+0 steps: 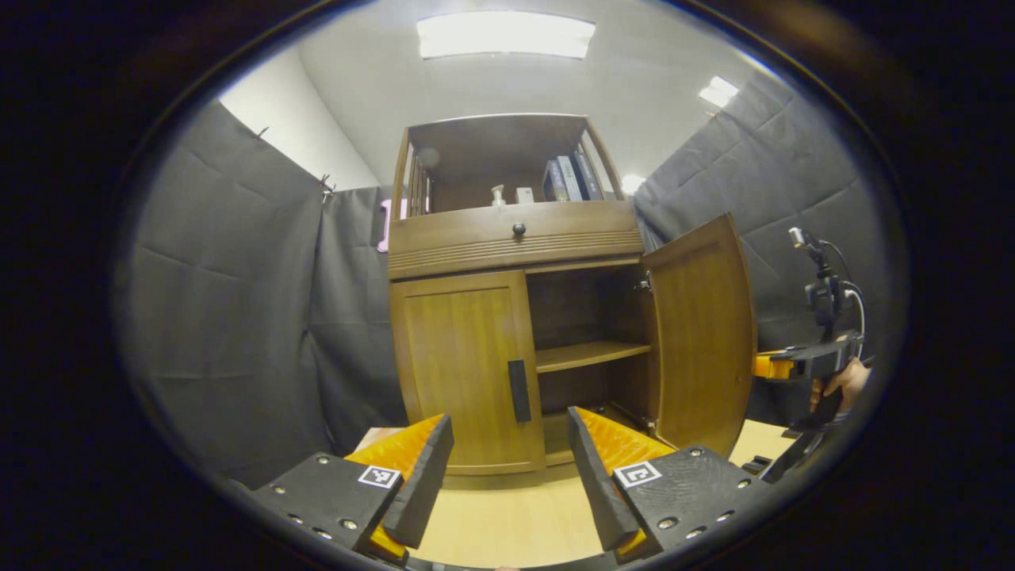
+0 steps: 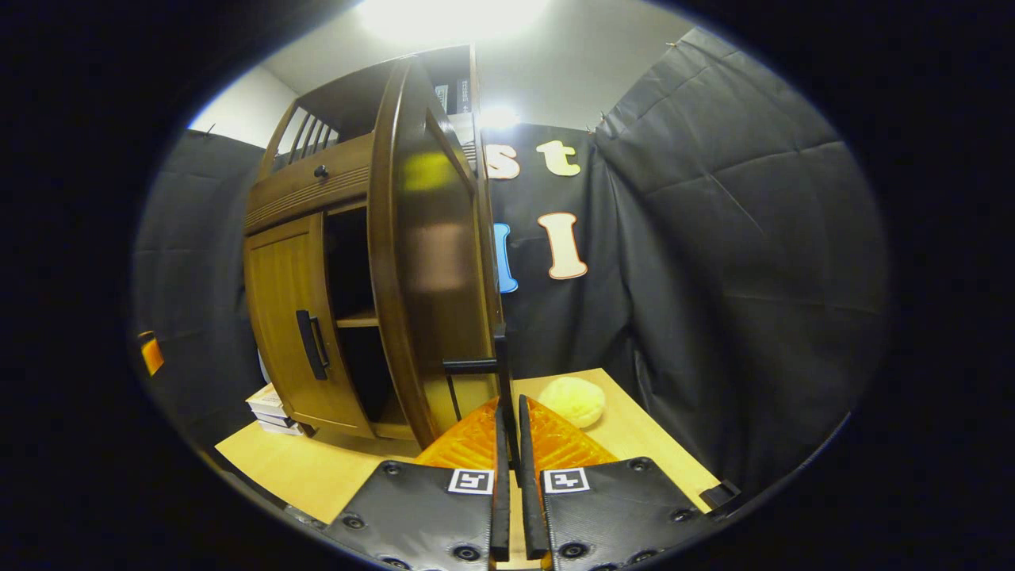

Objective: Open the right door of the double-door shoe cabinet with the right hand, and open the left door with the left hand.

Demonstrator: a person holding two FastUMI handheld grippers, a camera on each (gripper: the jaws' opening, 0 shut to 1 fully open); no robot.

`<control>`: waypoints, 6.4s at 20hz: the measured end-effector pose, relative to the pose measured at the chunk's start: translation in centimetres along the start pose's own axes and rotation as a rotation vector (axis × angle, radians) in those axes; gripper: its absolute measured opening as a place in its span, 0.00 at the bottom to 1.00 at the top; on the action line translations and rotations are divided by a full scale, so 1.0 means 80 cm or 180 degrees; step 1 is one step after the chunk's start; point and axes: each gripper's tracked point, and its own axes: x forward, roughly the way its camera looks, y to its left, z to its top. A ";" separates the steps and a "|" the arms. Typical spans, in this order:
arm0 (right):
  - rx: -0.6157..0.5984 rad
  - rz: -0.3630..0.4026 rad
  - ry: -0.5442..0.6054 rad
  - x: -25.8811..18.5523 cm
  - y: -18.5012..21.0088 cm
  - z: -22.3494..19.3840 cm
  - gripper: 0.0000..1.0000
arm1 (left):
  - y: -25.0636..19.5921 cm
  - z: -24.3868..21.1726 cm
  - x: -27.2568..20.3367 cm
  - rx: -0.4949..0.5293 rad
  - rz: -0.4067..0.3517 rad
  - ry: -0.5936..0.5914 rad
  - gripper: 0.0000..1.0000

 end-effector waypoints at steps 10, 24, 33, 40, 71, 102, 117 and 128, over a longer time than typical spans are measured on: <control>-0.0049 -0.0216 -0.0258 -0.052 -0.006 0.067 0.21 | -0.003 -0.004 0.089 -0.0087 -0.0008 -0.0036 0.82; -0.0332 -0.0503 -0.0434 -0.136 -0.012 0.069 0.93 | 0.001 -0.053 0.258 -0.0159 0.0018 0.0075 0.82; -0.0315 -0.0683 -0.0284 -0.137 -0.030 0.051 0.96 | 0.009 -0.100 0.359 -0.0185 0.0080 0.0214 0.82; -0.0323 -0.0777 -0.0193 -0.137 -0.040 0.042 0.93 | 0.000 -0.140 0.414 -0.0234 0.0047 0.0331 0.82; -0.0324 -0.0426 -0.0242 -0.136 0.006 0.042 0.93 | 0.011 -0.149 0.350 -0.0401 0.0058 0.0405 0.16; -0.0325 0.0392 -0.0313 -0.106 0.159 0.043 0.96 | 0.177 -0.139 0.150 -0.0459 0.0538 0.0382 0.15; -0.0326 0.0502 -0.0316 -0.096 0.228 0.040 0.96 | 0.299 -0.144 0.099 -0.0358 0.0844 0.0347 0.11; -0.0232 0.0490 -0.0437 -0.105 0.242 0.055 0.96 | 0.339 -0.140 0.040 -0.0413 0.1001 0.0367 0.12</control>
